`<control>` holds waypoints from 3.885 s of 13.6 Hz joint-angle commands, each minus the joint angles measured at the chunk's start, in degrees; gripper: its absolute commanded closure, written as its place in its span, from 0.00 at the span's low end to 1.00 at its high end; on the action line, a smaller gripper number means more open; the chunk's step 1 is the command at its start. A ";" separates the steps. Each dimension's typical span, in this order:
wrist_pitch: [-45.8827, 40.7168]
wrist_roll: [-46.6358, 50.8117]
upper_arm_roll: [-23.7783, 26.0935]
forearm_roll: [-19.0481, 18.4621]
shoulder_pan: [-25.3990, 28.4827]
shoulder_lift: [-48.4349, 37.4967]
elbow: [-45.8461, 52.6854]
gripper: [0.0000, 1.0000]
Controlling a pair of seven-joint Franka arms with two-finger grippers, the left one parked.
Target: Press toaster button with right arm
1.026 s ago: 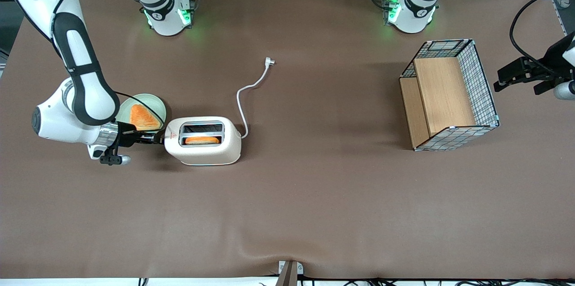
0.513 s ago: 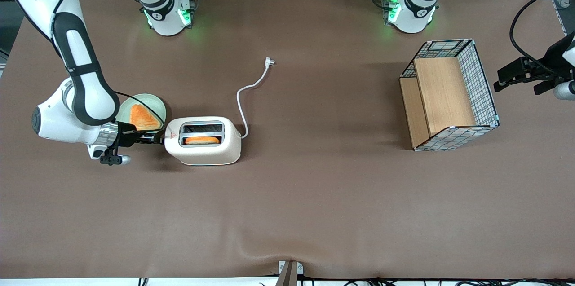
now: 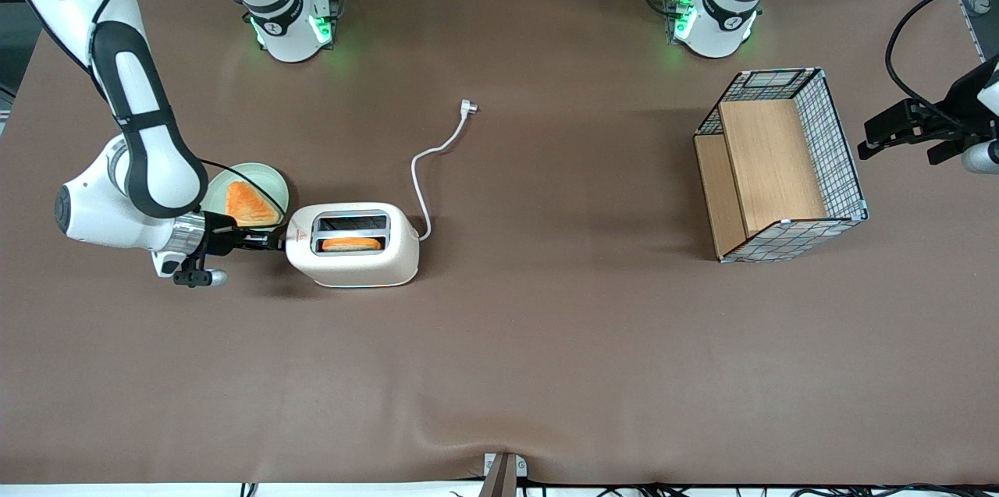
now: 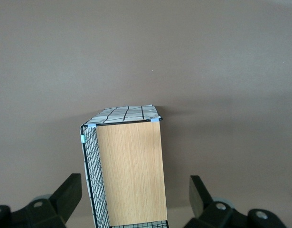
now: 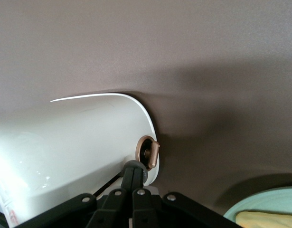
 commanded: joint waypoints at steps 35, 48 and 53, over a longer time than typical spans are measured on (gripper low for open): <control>-42.50 14.22 -2.51 -34.78 -0.63 -11.68 40.48 0.00; -36.78 13.89 0.74 -39.61 -4.86 -27.27 23.57 0.00; -36.86 13.98 0.83 -39.09 -4.42 -27.27 23.57 0.00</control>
